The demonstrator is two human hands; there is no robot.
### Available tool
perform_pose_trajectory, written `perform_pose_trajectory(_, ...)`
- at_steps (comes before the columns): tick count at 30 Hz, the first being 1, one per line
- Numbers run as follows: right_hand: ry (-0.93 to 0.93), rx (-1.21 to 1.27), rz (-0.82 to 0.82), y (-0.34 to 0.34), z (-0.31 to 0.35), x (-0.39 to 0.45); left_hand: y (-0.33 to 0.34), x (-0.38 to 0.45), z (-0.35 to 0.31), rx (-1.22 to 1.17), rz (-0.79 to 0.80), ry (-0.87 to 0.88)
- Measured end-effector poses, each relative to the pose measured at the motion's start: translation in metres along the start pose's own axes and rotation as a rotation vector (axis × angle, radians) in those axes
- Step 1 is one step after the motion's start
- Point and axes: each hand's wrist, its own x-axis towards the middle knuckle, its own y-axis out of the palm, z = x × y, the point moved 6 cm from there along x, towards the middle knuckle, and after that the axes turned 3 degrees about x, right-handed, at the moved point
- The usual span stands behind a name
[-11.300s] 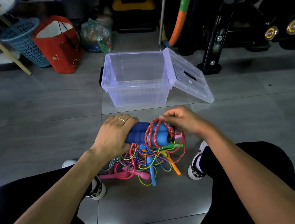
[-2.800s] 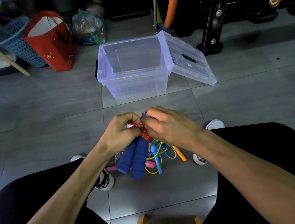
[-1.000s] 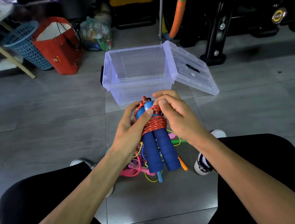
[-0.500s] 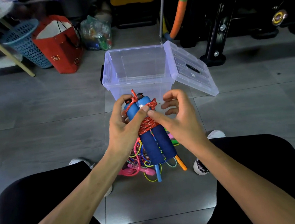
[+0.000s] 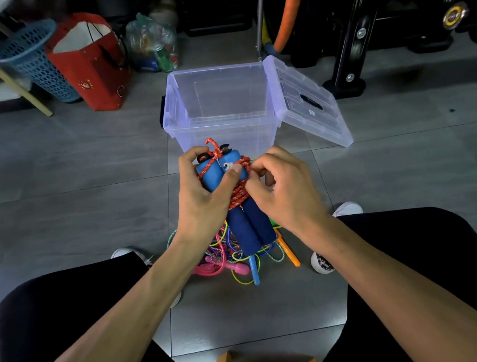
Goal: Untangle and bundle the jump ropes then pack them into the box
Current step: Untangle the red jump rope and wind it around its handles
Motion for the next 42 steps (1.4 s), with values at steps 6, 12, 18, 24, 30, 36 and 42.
perform_pose_trajectory(6, -0.243, -0.211, -0.046, -0.001, 0.017, 0.007, -0.001, 0.007, -0.001, -0.079, -0.062, -0.039)
perform_pose_trajectory(12, -0.280, -0.206, 0.048, 0.001, 0.015, 0.004, 0.002, 0.011, 0.004, -0.126, -0.047, -0.108)
perform_pose_trajectory(18, -0.159, 0.031, 0.059, -0.004, 0.002, -0.007, 0.004, 0.010, 0.016, -0.450, 0.028, -0.405)
perform_pose_trajectory(24, 0.046, 0.145, 0.130, 0.002, -0.012, -0.014, 0.010, 0.003, 0.017, -0.512, 0.053, -0.463)
perform_pose_trajectory(30, 0.105, 0.163, 0.162, 0.011, -0.012, -0.009, 0.008, 0.005, 0.013, -0.350, -0.033, -0.297)
perform_pose_trajectory(36, 0.149, 0.250, 0.179, 0.016, -0.013, -0.005, 0.012, 0.004, 0.013, -0.539, -0.079, -0.429)
perform_pose_trajectory(42, 0.270, 0.399, 0.209, 0.017, -0.015, -0.009, 0.013, 0.005, 0.008, -0.583, -0.036, -0.476)
